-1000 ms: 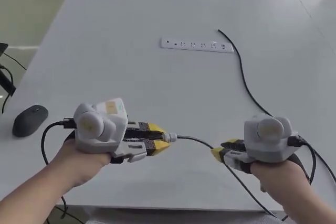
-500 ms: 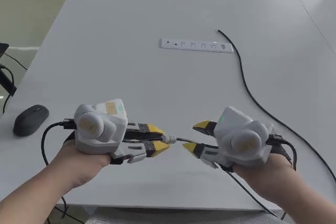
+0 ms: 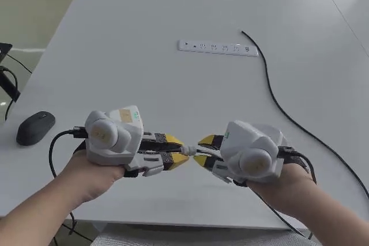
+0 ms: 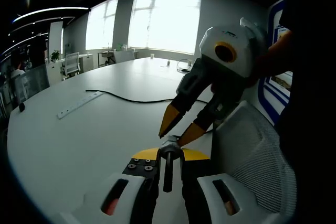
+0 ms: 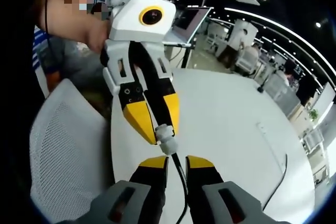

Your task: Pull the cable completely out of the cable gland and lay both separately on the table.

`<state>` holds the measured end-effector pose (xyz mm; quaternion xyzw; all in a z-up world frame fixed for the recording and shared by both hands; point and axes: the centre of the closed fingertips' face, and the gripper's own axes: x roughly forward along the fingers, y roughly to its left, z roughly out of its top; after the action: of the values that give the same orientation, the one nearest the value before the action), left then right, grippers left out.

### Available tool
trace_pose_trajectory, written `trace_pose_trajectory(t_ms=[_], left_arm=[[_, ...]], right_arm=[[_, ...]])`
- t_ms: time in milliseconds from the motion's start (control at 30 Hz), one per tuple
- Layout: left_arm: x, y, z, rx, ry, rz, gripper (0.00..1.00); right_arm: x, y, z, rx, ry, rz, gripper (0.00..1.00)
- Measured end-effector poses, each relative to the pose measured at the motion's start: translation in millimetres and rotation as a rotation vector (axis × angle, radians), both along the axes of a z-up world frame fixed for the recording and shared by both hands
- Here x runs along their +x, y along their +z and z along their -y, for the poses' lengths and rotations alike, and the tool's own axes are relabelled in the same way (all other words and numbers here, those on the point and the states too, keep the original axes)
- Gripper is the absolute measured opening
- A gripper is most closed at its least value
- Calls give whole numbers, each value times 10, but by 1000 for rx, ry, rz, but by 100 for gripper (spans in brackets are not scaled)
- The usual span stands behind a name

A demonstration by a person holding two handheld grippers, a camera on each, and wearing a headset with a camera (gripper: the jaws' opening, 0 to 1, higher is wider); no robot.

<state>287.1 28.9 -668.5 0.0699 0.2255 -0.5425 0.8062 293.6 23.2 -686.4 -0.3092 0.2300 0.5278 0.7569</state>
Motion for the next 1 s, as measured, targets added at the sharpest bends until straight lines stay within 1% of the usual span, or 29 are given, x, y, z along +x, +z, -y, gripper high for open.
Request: trace_pose_trajectory(t_ms=[67,200,267,367,533,567,667,867,1000], left_arm=[[0,-1,3,-1,0,-2,15],[0,-5,4,-1,2,-5,15],[4,1,3,-4,4,-4,15],[9,5,4,-8,5,-5,15],[10,8,15,-10,5,-4,15],[13,10,17,-10,5,-4,15],[17,17,19,-11,4,-3,15],[42,24,1,-15,8,-2,15],[41,32,2,-20,9,-2,15]], right_arm=[[-1,-13,0,-7,7,1,2],[-5,-29,-2,-15,16,6,1],[-3,-14,0,-9,9,6,0],[1,-19,4,0,-1,-7,0],[7,-45,24,3,-21,-34,0],[13,-51,35,6,-36,-48,0],[34,-75,62,6,-57,-66,0],[73,-164,194,0,-124,-116,0],[95,-214,287,-1,-161,-135,0]])
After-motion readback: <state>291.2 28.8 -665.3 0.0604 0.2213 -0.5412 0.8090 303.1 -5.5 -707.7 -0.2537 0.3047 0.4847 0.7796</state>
